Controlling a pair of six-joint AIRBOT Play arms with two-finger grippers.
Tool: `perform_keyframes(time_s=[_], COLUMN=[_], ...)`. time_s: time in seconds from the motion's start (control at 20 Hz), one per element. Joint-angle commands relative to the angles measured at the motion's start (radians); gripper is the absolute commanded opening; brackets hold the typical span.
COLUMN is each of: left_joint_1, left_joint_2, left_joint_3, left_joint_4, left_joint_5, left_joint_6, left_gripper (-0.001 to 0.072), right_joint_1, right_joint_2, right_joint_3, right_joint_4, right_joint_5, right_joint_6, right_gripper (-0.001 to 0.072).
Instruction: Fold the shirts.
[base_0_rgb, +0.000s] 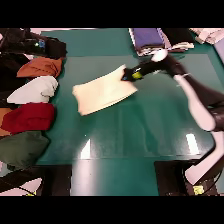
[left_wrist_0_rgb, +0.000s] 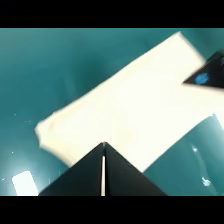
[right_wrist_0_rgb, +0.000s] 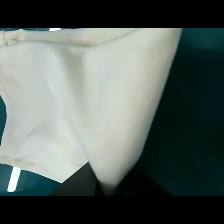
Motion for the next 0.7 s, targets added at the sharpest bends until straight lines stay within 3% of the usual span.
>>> perform_keyframes(time_s=[0.0, 0.4, 0.65], left_joint_1=[-0.064, -0.065, -0.065], left_joint_2=[0.0, 0.0, 0.0], left_joint_3=[0.0, 0.0, 0.0], left_joint_4=[0.0, -0.008, -0.009], left_joint_5=[0.019, 0.041, 0.05], left_joint_6=[0.003, -0.048, -0.05], left_gripper=[0.0029, 0.0029, 0.0029], right_joint_1=[-0.241, -0.932, -1.152], right_joint_2=[0.206, 0.547, 0.714], right_joint_3=[-0.129, -0.467, -0.663], right_joint_4=[-0.175, -0.264, -0.321], right_joint_5=[0.015, -0.04, -0.093], right_joint_6=[0.03, 0.069, 0.104], right_gripper=[0.0016, 0.0015, 0.0015])
